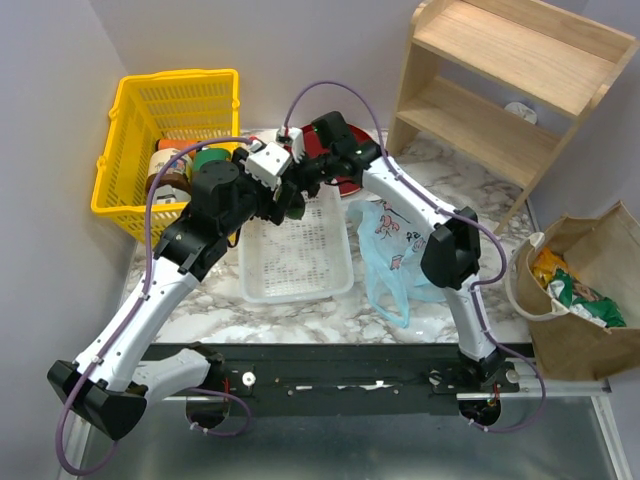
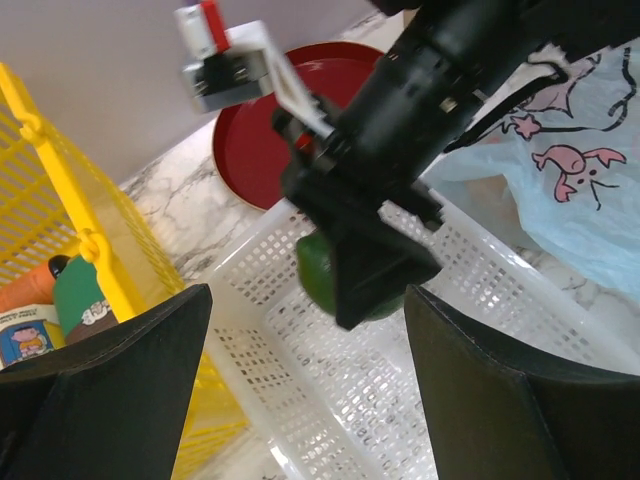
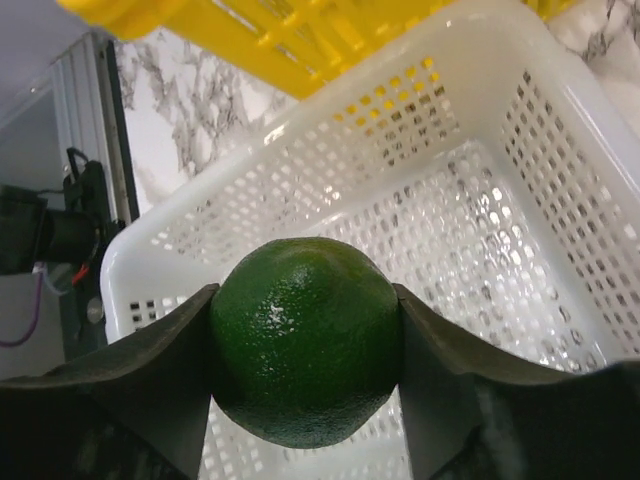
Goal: Untie the knot of the grocery bags and take out the mixed food
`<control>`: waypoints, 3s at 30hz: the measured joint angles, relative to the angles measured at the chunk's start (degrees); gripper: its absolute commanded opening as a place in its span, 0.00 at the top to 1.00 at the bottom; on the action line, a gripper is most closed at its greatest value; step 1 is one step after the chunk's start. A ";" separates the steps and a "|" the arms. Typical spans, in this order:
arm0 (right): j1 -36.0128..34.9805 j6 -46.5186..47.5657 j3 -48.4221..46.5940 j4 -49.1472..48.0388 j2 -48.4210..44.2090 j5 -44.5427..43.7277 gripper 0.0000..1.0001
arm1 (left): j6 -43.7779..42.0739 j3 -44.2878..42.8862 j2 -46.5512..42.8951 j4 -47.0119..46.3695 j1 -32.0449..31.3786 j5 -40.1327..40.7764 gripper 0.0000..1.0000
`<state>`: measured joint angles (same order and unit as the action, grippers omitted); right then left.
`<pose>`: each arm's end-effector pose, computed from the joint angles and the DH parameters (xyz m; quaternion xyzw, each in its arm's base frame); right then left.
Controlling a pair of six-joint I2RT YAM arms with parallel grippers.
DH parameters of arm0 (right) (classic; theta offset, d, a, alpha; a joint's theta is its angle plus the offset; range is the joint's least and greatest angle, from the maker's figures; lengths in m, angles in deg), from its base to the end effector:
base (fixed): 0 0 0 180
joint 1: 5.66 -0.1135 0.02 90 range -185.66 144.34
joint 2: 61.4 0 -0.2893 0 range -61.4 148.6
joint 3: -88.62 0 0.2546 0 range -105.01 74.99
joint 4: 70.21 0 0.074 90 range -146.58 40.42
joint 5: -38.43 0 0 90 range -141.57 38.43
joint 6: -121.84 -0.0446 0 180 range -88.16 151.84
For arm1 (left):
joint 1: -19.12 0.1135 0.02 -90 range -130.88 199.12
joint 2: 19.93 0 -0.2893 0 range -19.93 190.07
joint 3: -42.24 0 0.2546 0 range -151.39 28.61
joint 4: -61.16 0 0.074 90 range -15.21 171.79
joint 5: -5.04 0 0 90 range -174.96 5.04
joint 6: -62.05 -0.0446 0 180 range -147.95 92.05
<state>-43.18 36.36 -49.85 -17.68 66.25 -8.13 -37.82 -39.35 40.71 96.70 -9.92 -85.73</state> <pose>0.3987 0.3448 0.3196 -0.4454 0.7370 0.4317 0.2684 0.2014 -0.1125 0.4268 0.2674 0.7446 -0.1071 0.6022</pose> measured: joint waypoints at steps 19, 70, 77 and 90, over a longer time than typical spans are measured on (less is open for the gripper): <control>3.63 16.65 10.03 0.52 -16.87 -21.31 0.05 | 1.75 -1.70 3.34 -2.23 -0.42 -12.48 0.14; 18.16 23.50 55.28 7.91 -78.31 -36.68 0.91 | -3.02 -24.57 45.88 -9.92 -23.02 -6.62 0.01; 20.26 21.84 57.96 8.94 -79.95 -36.24 0.91 | -5.09 -22.97 47.32 -11.58 -24.11 -4.31 0.02; 23.74 20.11 58.75 10.19 -80.72 -36.11 0.92 | -4.63 -16.26 45.77 -13.49 -23.93 -12.26 0.54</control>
<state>-19.44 56.47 8.90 -7.50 -14.46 -44.24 -42.46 -55.61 86.48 83.22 -33.85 -97.99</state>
